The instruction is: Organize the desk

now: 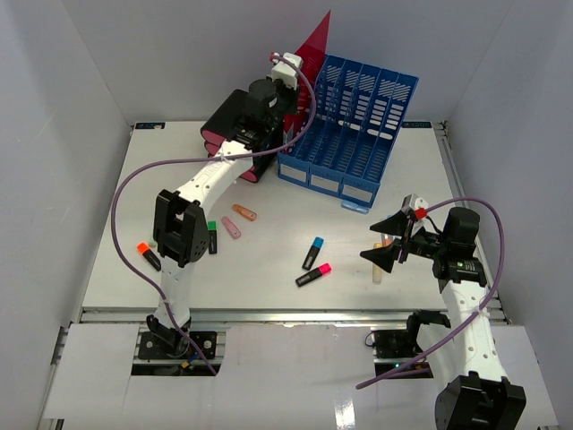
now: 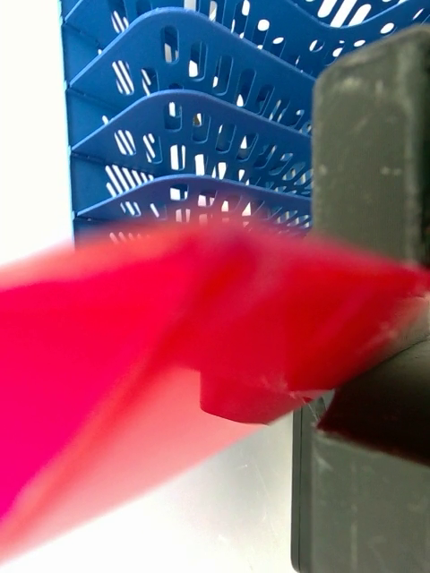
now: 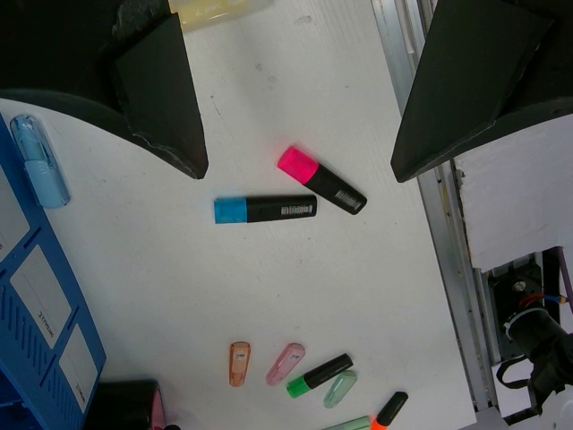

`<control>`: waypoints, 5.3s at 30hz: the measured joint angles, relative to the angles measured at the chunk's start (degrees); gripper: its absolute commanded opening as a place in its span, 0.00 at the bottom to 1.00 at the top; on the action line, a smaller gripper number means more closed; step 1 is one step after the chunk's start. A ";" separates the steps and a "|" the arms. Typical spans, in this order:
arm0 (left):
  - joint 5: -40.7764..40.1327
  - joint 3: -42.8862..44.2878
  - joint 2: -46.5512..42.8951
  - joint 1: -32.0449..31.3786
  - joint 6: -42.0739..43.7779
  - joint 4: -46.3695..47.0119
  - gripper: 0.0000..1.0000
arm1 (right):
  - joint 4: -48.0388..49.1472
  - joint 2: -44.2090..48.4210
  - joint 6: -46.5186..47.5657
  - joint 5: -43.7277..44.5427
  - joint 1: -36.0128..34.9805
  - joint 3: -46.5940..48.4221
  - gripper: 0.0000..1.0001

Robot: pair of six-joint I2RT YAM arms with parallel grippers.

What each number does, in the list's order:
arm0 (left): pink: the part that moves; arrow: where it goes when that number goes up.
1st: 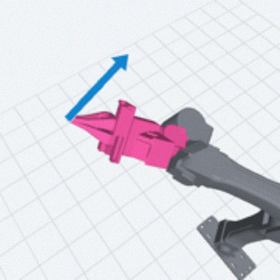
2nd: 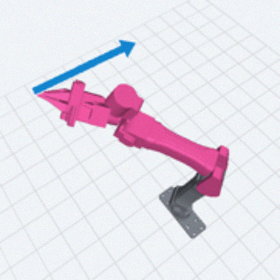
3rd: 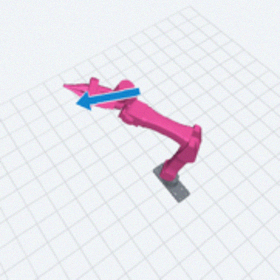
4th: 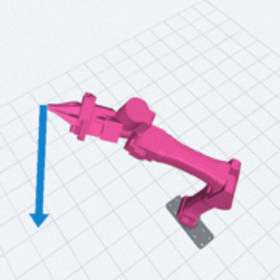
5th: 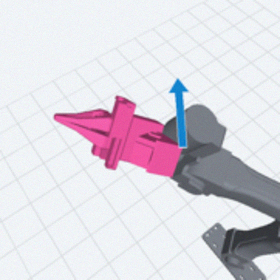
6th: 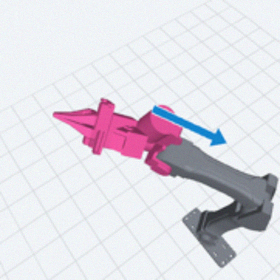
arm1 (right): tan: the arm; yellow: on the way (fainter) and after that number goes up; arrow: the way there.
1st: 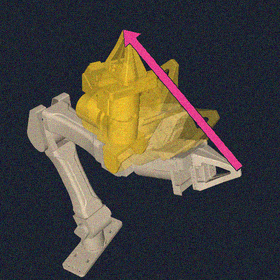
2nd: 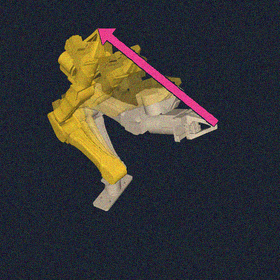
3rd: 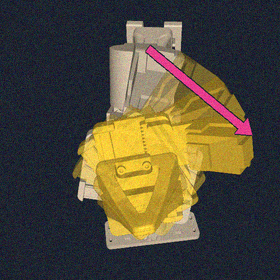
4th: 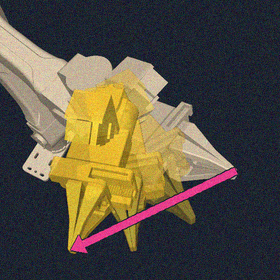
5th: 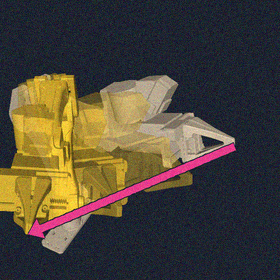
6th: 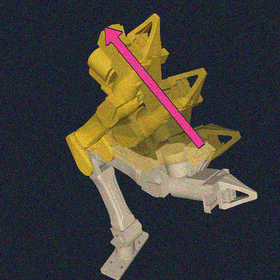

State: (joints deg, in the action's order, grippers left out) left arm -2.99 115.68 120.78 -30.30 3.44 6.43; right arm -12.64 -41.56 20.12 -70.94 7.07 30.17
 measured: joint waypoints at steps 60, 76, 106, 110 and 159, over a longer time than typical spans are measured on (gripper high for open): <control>4.37 -52.34 -64.79 14.88 -24.46 -7.93 0.89 | -0.99 2.47 2.41 -2.17 1.95 -0.98 0.90; 34.75 -55.60 -32.72 37.52 -38.24 -6.90 0.80 | -1.21 1.74 3.07 -2.05 2.90 -0.98 0.90; 51.40 -37.86 -7.06 36.87 -49.54 7.11 0.67 | -1.21 -1.66 3.76 -1.22 3.56 -0.98 0.90; 51.70 -36.63 -4.80 36.04 -50.14 6.78 0.65 | -1.23 -1.66 3.82 -1.22 3.85 -0.98 0.90; 51.79 -53.63 -22.87 38.44 -42.60 -0.47 0.19 | -1.25 0.00 3.91 -2.43 4.94 -1.01 0.90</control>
State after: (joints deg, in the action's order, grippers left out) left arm 48.80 62.04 97.91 8.14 -39.16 5.96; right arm -13.89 -41.56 24.03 -73.36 12.01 29.17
